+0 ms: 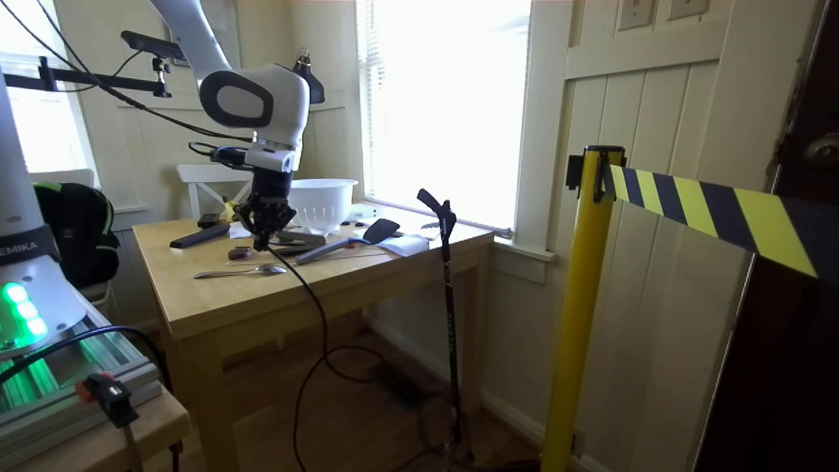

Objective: Put the black cable inside the white bowl.

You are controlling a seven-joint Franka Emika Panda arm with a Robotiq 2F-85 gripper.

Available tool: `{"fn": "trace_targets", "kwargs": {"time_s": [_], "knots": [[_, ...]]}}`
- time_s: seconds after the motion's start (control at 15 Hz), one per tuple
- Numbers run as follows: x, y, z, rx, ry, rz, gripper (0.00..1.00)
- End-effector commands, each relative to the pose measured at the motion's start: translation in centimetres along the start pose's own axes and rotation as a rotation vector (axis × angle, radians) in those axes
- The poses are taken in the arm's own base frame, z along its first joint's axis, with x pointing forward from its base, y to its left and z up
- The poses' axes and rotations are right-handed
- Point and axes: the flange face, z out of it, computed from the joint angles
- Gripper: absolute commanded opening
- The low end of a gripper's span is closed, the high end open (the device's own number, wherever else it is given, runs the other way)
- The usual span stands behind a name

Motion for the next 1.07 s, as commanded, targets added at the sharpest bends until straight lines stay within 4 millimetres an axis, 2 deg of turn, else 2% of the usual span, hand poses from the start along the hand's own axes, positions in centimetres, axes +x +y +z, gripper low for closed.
{"fn": "trace_targets", "kwargs": {"time_s": [0.0, 0.53, 1.0], "knots": [[-0.6, 1.7, -0.4, -0.065, -0.007, -0.113, 0.02], [-1.3, 1.8, -0.7, -0.087, -0.019, -0.299, 0.02], [-1.1, 2.4, -2.3, -0.013, -0.111, -0.450, 0.02]]}}
